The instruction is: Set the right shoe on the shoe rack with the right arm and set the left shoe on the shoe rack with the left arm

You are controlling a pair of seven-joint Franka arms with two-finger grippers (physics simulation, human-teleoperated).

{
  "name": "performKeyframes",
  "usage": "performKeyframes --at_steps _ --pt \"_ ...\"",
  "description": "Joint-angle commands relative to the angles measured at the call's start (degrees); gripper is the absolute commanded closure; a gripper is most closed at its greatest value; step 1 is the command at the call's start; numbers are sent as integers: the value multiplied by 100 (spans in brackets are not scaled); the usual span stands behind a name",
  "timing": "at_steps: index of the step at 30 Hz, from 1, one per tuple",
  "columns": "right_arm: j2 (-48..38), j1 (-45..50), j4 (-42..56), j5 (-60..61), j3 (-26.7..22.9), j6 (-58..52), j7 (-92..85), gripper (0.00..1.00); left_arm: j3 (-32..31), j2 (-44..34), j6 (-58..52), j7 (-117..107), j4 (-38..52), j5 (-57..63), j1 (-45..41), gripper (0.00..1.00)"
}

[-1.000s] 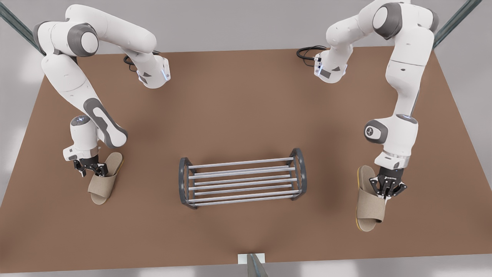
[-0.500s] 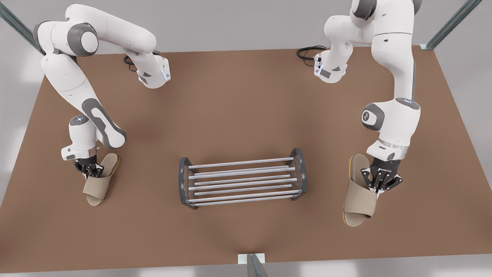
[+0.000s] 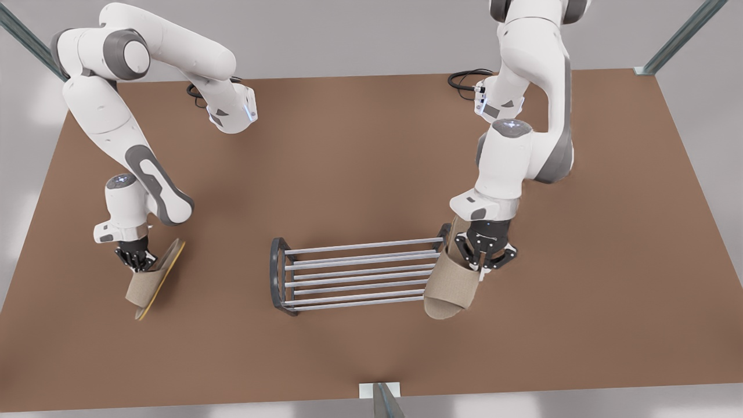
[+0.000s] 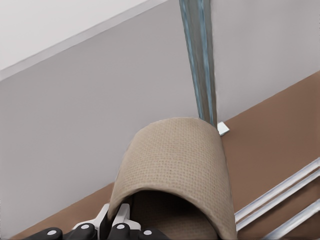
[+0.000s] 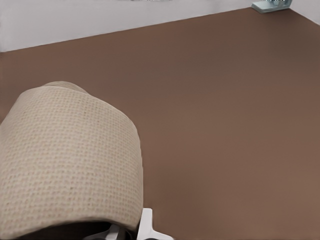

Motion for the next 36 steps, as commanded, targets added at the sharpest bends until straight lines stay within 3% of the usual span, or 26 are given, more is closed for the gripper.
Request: performKeyframes --at_steps 1,4,10,17,27,30,31,33,34,36 --pt "-40 -20 8 12 59 -14 1299 79 3 32 -995 -4168 142 633 -163 79" --pt "-128 -20 35 12 103 -32 1509 79 -23 392 -1662 -5082 696 1195 -427 79" --pt "-84 86 703 3 314 -41 1598 79 -32 796 -1882 -6858 758 2469 -726 79" --pt "-488 -2 606 12 472 -67 1598 79 -32 1244 -2058 -7579 881 2496 -972 79" --pt "-2659 -512 615 12 410 -3670 1730 79 -23 1535 -1004 -8502 415 2900 -1104 79" --pt "-2835 -415 685 -94 481 -4391 2213 79 -23 1526 -626 -8598 178 3138 -1104 79" --pt "-2844 -450 948 -400 463 -4987 2230 79 -23 1535 -634 -8669 169 3147 -1166 79" --pt "-2695 -415 2064 -2237 507 -6762 3355 79 -23 1535 -626 -8669 81 3164 -1245 79" --pt "-2615 -275 2530 -2397 577 -7439 3601 79 -23 1526 -634 -8678 28 3164 -1306 79" --pt "-2615 147 2680 -2783 595 -7880 3980 79 -14 1464 -582 -8756 -218 3533 -1324 79"
